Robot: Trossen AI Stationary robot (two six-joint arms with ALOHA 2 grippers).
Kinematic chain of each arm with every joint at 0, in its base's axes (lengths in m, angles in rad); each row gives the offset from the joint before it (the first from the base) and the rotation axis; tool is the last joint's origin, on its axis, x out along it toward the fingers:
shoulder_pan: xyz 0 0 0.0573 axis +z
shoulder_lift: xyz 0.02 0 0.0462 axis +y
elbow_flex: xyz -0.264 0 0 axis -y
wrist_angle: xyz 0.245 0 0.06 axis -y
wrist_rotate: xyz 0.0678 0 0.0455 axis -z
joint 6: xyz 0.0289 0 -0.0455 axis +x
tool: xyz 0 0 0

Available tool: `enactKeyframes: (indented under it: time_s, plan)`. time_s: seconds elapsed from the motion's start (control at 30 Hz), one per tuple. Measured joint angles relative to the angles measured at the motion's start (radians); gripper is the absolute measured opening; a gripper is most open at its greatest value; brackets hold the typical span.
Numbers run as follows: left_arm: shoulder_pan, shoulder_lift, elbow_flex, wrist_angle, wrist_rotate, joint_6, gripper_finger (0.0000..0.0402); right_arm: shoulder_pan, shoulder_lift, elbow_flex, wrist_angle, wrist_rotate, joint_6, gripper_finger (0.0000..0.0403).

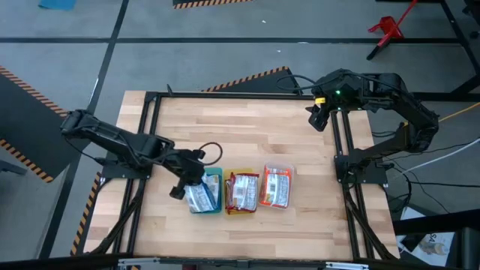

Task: Sort Maruchan noodles
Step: Put the blue noodle pack into the green bin

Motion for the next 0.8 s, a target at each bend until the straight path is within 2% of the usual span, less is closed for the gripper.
enactKeyframes:
  time_s: [0.37,0.47,0.8]
  plan:
    - [0.056,0.050,0.000,0.000,0.005,0.075,0.0000,0.000,0.000,0.000,-0.001,0.000,-0.008,0.0209]
    - [0.060,0.051,0.000,0.002,-0.023,0.111,0.0002,0.000,0.000,0.000,-0.002,0.000,-0.001,0.0209]
    - [0.060,0.100,0.000,0.008,-0.089,0.195,0.0054,0.000,0.000,0.000,-0.008,0.000,0.000,0.0209]
